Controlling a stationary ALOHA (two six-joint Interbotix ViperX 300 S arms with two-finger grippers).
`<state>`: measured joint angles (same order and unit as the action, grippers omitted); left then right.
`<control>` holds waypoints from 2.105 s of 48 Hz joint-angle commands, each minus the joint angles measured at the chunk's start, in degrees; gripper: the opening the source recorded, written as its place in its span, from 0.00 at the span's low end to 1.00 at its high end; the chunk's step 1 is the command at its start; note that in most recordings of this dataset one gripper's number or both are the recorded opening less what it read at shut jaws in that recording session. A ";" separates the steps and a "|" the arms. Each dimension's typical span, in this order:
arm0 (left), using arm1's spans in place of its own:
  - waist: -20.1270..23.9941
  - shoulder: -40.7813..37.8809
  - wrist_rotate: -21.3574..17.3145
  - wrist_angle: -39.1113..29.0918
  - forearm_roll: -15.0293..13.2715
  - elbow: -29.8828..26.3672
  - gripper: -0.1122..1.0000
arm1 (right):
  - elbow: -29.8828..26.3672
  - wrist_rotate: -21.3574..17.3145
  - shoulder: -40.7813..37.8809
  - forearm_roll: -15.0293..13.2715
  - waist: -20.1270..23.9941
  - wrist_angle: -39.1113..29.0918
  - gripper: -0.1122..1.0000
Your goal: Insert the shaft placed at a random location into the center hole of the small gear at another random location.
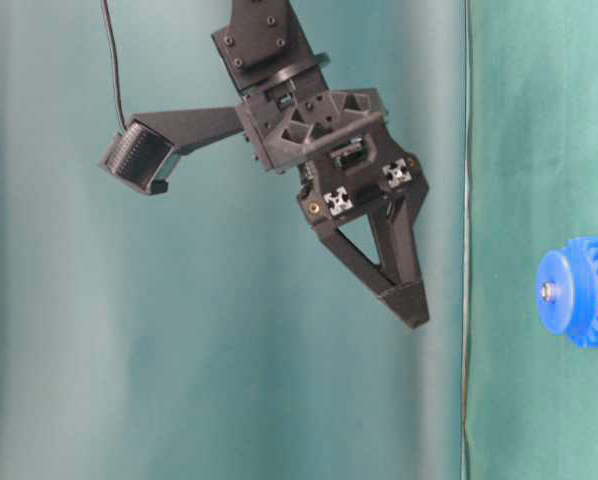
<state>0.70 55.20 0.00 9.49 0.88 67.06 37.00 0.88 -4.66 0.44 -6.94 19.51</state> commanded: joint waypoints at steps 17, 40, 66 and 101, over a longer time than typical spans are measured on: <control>0.09 -0.44 0.26 0.26 0.18 -0.88 0.10 | 5.89 -0.35 7.03 0.97 0.09 1.23 0.81; 0.09 -0.53 0.26 0.26 0.18 -0.88 0.10 | 16.35 -0.53 18.63 1.58 0.09 2.64 0.81; 0.09 -0.53 0.26 0.26 0.09 -0.88 0.10 | 17.23 -0.53 19.60 1.76 0.09 3.43 0.81; 0.09 -0.44 0.26 0.26 0.18 -0.97 0.10 | 17.23 -0.44 19.60 1.76 0.09 3.43 0.80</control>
<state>0.70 55.20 0.18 9.49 0.88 67.15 54.93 0.79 14.06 2.02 -6.94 22.06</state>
